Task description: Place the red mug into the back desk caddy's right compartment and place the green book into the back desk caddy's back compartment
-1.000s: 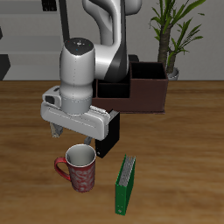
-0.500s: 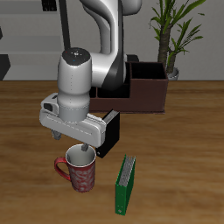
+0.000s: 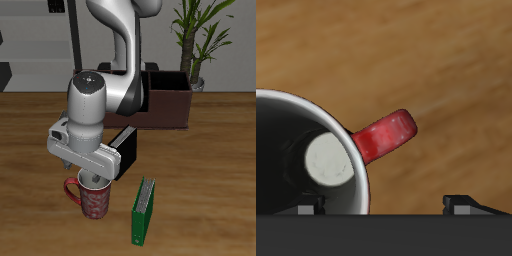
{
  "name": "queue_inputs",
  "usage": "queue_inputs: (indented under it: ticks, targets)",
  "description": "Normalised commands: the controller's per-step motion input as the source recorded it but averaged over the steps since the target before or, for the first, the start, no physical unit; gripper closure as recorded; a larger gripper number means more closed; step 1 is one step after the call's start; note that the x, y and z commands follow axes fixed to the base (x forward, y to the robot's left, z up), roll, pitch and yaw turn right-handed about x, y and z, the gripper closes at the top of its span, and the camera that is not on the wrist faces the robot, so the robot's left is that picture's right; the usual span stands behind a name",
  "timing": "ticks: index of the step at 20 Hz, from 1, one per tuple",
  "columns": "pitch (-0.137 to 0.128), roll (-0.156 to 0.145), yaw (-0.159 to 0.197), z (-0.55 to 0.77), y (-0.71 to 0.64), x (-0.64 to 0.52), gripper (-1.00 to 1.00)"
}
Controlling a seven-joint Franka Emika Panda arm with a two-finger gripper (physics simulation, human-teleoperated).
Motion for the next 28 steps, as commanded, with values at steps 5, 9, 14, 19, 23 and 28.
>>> queue_inputs:
  ticks: [5, 9, 14, 19, 23, 28]
  targets:
    - [0.009, 0.006, -0.008, -0.06, 0.05, -0.02, 1.00]
    - [-0.006, 0.031, 0.011, 0.03, 0.20, -0.05, 1.00]
    - [-0.039, 0.013, -0.009, 0.26, 0.12, -0.10, 1.00]
    - [-0.058, 0.011, 0.012, 0.50, 0.05, -0.21, 1.00]
    - [-0.077, 0.001, 0.008, 0.55, -0.06, -0.31, 1.00]
    - [-0.097, -0.015, 0.059, 0.80, 0.00, -0.64, 1.00]
